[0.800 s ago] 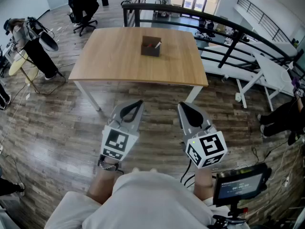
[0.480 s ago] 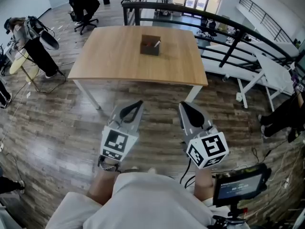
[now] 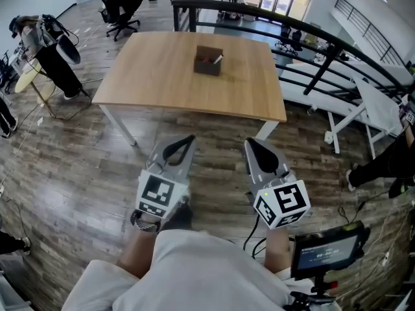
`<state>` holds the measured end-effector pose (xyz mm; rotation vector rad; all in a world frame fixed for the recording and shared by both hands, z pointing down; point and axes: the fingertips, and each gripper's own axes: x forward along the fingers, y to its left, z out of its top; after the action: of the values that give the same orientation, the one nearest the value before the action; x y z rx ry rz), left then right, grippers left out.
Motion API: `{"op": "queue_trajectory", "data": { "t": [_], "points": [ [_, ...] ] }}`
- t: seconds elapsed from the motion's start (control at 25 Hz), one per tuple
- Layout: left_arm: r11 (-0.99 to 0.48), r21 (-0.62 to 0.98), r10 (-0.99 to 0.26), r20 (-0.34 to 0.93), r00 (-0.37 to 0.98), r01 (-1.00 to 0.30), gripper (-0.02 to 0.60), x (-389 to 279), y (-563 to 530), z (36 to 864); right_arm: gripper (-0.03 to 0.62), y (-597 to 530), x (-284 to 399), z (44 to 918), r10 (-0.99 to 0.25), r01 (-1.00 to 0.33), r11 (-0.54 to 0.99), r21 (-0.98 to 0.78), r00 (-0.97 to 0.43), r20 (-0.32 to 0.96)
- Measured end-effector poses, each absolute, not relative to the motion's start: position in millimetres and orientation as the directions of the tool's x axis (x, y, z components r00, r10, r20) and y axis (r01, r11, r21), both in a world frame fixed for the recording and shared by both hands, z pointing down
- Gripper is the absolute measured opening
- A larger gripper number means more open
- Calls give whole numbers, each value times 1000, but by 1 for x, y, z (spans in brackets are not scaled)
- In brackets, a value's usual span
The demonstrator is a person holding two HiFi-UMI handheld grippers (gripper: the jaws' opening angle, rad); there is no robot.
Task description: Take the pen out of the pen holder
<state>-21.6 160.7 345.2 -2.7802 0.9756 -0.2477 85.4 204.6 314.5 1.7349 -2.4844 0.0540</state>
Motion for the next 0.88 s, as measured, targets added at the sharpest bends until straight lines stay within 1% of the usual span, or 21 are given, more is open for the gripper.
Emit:
{"op": "queue_trajectory", "data": {
  "t": [0.36, 0.68, 0.88],
  "points": [
    [-772, -223, -623, 82, 778, -595, -2, -6, 75, 345, 2, 123, 97, 312, -936, -938, 342, 48, -335, 111],
    [-800, -227, -585, 91, 806, -556, -2, 2, 2, 343, 2, 45, 100, 310, -947, -949, 311, 43, -306, 101],
    [-813, -230, -566, 99, 819, -535, -2, 5, -36, 345, 3, -3, 96, 312, -942, -945, 323, 49, -317, 108]
  ]
}}
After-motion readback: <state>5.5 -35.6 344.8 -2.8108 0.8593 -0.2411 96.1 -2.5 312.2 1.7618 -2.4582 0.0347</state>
